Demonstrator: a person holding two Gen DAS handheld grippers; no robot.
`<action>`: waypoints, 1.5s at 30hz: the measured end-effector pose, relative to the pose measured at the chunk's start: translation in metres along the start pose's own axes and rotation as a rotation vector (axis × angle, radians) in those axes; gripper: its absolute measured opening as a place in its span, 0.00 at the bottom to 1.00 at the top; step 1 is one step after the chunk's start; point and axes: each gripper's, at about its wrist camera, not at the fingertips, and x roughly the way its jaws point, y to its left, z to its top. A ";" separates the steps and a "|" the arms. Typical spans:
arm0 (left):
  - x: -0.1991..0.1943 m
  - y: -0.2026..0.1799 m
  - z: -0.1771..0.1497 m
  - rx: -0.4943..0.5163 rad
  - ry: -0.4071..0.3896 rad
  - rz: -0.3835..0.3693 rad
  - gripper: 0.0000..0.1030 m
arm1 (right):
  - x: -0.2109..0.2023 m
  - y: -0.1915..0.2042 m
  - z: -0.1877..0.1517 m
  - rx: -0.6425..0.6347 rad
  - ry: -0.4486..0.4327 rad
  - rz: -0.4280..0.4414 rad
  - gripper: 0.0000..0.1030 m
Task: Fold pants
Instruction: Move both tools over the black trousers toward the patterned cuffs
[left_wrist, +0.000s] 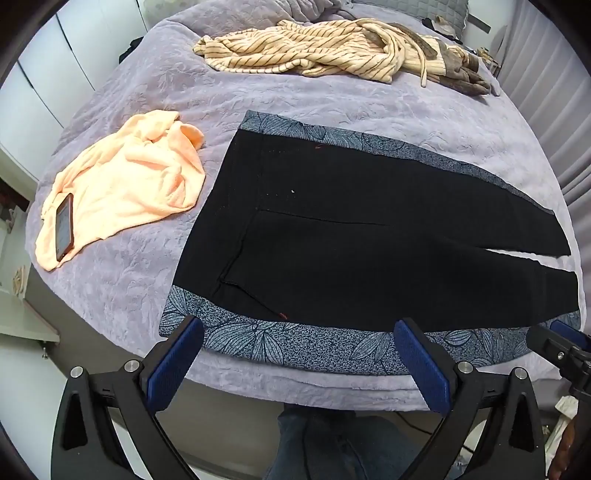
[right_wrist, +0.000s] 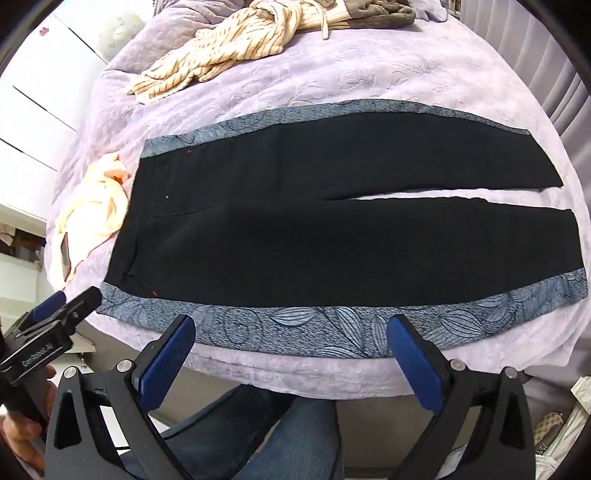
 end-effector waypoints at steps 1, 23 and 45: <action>0.000 0.000 0.001 0.003 0.000 -0.002 1.00 | -0.001 -0.001 0.000 0.006 -0.004 0.013 1.00; 0.006 0.016 0.021 0.030 0.000 -0.005 1.00 | 0.026 0.009 0.013 0.102 0.089 0.009 1.00; 0.008 0.033 0.026 0.037 0.007 0.019 1.00 | 0.029 0.024 0.015 0.096 0.094 0.002 1.00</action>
